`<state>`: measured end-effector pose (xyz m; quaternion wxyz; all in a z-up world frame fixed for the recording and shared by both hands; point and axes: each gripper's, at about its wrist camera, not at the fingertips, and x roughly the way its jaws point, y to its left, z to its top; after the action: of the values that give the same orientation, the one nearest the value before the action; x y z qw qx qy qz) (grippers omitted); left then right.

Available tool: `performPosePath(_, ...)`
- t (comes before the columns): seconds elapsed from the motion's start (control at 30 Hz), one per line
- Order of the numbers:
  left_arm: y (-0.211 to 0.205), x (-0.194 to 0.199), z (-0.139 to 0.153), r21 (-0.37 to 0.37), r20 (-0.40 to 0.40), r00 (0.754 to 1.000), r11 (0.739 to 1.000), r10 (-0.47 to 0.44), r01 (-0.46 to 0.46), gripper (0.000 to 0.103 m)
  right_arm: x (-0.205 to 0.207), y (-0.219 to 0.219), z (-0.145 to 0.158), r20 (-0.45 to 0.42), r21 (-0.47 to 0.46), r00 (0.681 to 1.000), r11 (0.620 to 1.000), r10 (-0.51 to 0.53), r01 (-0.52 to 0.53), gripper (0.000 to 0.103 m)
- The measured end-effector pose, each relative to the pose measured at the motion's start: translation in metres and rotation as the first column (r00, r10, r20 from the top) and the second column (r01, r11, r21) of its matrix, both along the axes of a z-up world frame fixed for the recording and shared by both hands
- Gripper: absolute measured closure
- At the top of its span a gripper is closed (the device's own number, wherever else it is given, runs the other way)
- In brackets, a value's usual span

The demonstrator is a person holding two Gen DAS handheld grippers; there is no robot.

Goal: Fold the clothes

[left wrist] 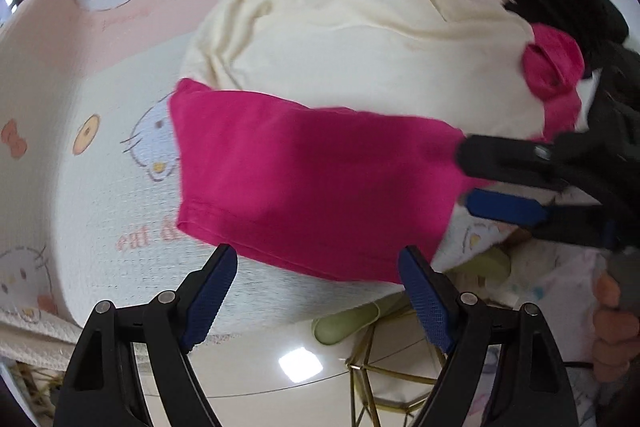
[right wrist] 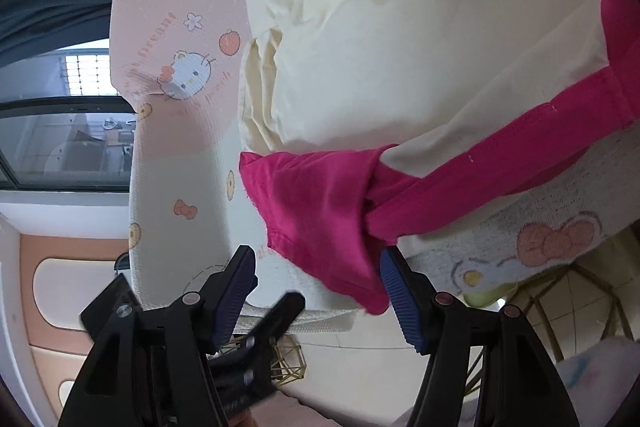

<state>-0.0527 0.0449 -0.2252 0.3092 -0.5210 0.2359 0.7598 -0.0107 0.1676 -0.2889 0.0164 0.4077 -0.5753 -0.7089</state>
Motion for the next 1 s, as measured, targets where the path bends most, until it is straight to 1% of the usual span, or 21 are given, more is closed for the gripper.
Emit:
performPosePath(0.13, 0.009, 0.006, -0.007, -0.042, 0.001, 1.0, 0.999, -0.026, 0.026, 0.021, -0.003, 0.005, -0.016, 0.039, -0.029, 0.999, 1.0, -0.001, 0.002, 0.039)
performPosePath(0.23, 0.017, 0.007, -0.012, -0.065, 0.007, 0.999, 0.997, -0.043, 0.043, 0.021, -0.006, 0.003, -0.018, 0.014, -0.051, 1.0, 0.998, 0.022, -0.022, 0.039)
performPosePath(0.27, 0.02, 0.008, -0.014, -0.073, 0.009, 0.999, 0.996, -0.049, 0.049, 0.021, -0.007, 0.001, -0.017, 0.009, -0.046, 0.999, 0.998, 0.04, -0.039, 0.043)
performPosePath(0.3, 0.022, 0.009, -0.014, -0.08, 0.008, 0.998, 0.995, -0.056, 0.056, 0.021, -0.009, -0.001, -0.017, 0.009, -0.037, 0.998, 0.998, 0.056, -0.056, 0.051)
performPosePath(0.43, 0.032, 0.014, -0.015, -0.091, 0.012, 0.996, 0.992, -0.09, 0.091, 0.021, -0.016, -0.004, -0.025, 0.014, -0.058, 0.996, 0.995, 0.083, -0.082, 0.067)
performPosePath(0.5, 0.033, 0.016, -0.015, -0.091, 0.017, 0.995, 0.991, -0.098, 0.099, 0.021, -0.017, -0.003, -0.028, 0.01, -0.077, 0.997, 0.994, 0.083, -0.082, 0.092)
performPosePath(0.53, 0.033, 0.018, -0.014, -0.093, 0.013, 0.995, 0.99, -0.102, 0.103, 0.021, -0.016, -0.002, -0.029, -0.007, -0.096, 0.997, 0.992, 0.083, -0.083, 0.096)
performPosePath(0.6, 0.033, 0.019, -0.011, -0.098, -0.006, 0.994, 0.989, -0.107, 0.106, 0.021, -0.016, -0.003, -0.024, -0.074, -0.13, 0.994, 0.987, 0.08, -0.089, 0.096)
performPosePath(0.7, 0.033, 0.019, -0.005, -0.098, -0.046, 0.994, 0.991, -0.101, 0.096, 0.021, -0.017, -0.007, -0.012, -0.134, -0.121, 0.986, 0.986, 0.096, -0.113, 0.096)
performPosePath(0.8, 0.036, 0.017, -0.003, -0.108, -0.104, 0.989, 0.989, -0.109, 0.097, 0.021, -0.016, -0.008, -0.011, -0.139, -0.134, 0.986, 0.984, 0.096, -0.115, 0.096)
performPosePath(0.9, 0.043, 0.017, -0.006, -0.133, -0.17, 0.974, 0.983, -0.151, 0.129, 0.021, -0.015, -0.006, -0.011, -0.145, -0.149, 0.986, 0.984, 0.076, -0.098, 0.096)
performPosePath(1.0, 0.05, 0.014, -0.009, -0.154, -0.236, 0.957, 0.979, -0.167, 0.133, 0.023, -0.013, -0.004, -0.01, -0.151, -0.165, 0.987, 0.983, 0.057, -0.082, 0.096)
